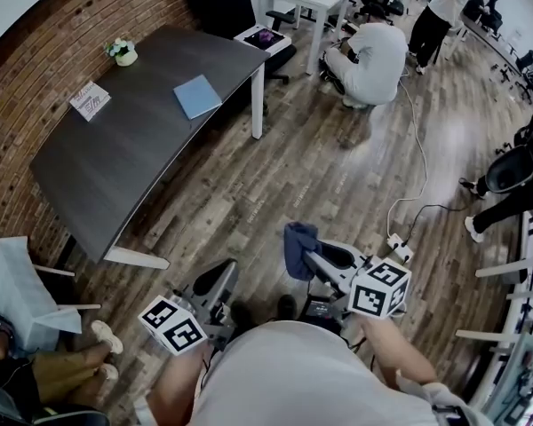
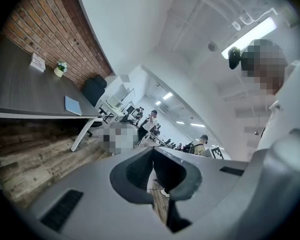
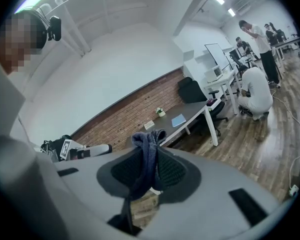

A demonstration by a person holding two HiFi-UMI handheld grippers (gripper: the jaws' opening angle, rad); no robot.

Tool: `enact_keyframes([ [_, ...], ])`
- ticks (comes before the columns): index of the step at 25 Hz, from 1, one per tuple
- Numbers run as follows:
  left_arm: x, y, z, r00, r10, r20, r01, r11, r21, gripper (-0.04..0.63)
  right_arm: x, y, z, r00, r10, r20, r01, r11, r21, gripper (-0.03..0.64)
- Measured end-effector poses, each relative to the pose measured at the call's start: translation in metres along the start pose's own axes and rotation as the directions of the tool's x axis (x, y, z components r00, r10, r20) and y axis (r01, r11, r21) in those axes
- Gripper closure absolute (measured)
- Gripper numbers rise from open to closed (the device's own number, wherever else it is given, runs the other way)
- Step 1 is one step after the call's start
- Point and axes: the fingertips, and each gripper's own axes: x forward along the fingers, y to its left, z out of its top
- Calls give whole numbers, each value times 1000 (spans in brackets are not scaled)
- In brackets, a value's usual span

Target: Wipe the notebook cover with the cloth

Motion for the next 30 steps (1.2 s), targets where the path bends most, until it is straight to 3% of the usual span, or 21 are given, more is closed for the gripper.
enact_keyframes([
  [15,30,2,4,999,23,23,-24,999,26,587,7,-28,22,1000,29,-6,-29,999,23,519],
  [30,61,11,2,989,118,85,-121,992,28,588,12,-66,32,994,83,-76,-83,997,10,520],
])
